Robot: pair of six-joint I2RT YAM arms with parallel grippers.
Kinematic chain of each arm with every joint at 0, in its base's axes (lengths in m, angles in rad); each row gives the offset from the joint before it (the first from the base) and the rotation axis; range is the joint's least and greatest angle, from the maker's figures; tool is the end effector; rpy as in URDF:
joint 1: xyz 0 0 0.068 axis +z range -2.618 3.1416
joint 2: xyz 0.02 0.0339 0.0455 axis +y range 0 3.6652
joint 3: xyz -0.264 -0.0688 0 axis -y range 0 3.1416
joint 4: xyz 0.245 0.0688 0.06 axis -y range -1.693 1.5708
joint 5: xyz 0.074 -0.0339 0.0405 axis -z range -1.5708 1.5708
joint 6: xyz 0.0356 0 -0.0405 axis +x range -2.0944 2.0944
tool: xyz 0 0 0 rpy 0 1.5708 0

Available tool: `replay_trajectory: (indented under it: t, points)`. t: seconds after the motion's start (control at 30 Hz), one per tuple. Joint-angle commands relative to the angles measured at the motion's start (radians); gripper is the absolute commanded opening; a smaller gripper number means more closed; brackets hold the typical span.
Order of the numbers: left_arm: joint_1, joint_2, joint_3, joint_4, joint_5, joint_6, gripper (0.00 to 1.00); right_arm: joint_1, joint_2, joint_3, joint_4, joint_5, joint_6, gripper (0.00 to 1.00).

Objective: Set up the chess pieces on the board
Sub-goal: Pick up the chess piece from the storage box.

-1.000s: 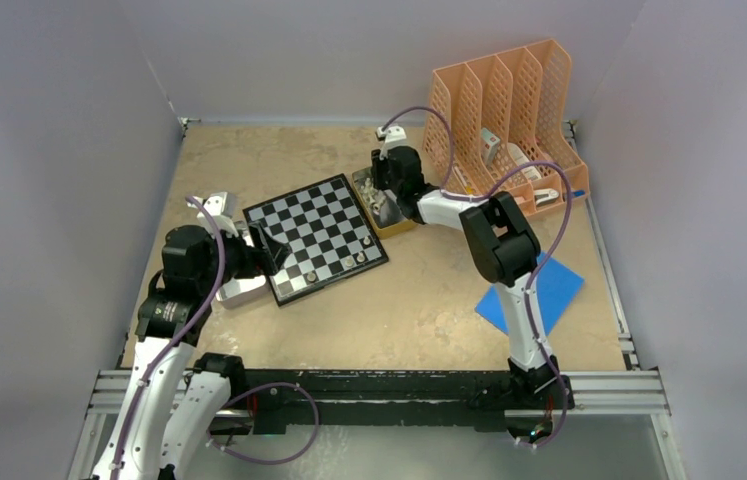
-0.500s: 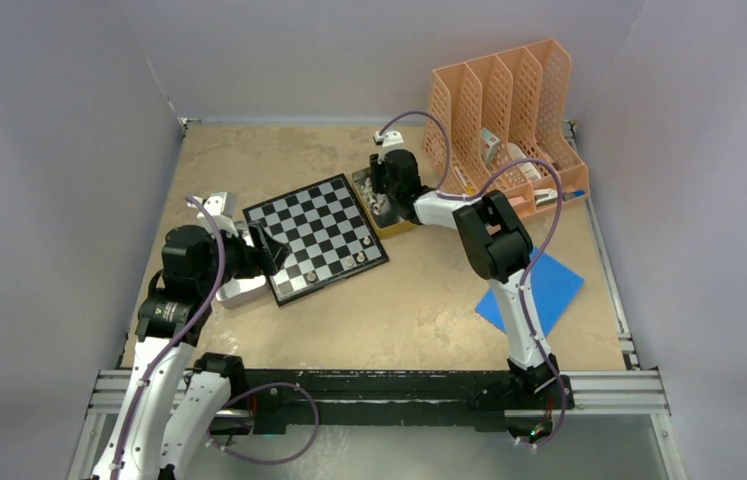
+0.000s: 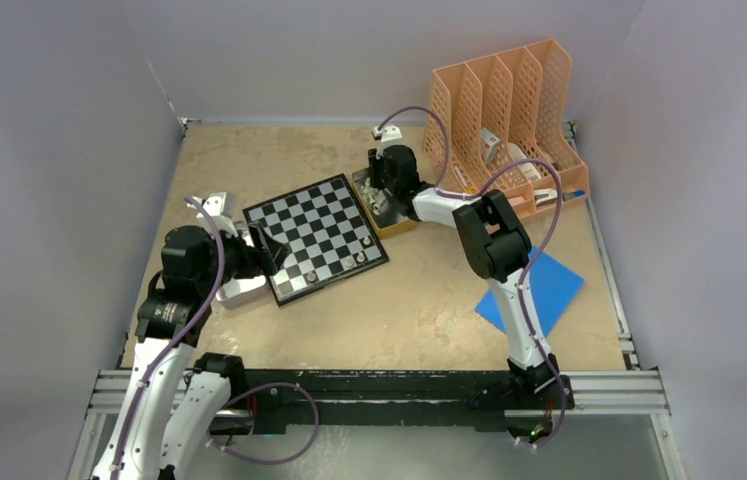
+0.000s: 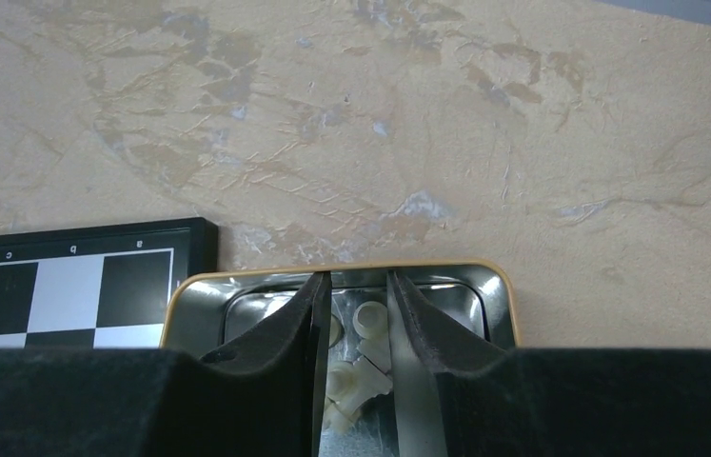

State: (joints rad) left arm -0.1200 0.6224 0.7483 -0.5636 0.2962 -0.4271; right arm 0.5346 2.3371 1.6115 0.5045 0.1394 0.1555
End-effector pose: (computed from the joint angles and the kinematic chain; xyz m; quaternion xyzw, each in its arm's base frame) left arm 0.1367 -0.0269 0.3119 -0.0494 0.8368 -0.2633 0.4775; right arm 0.4610 0.2672 0.1621 -0.1040 0.7732 0.1596 0.6049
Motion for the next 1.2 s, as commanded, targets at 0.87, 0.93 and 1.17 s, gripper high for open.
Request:
replay_trajectory:
  t: [0.87,0.93,1.17]
  points:
    - [-0.003,-0.019,0.011,0.026,-0.020,0.002,0.80,0.002,0.035,0.103,-0.050,0.064,-0.031,0.13]
    - [-0.003,-0.016,0.011,0.027,-0.020,0.002,0.81,0.004,0.006,0.079,-0.046,0.068,-0.031,0.12]
    - [-0.003,-0.012,0.011,0.023,-0.025,-0.001,0.80,0.006,-0.097,0.058,-0.125,0.099,0.004,0.11]
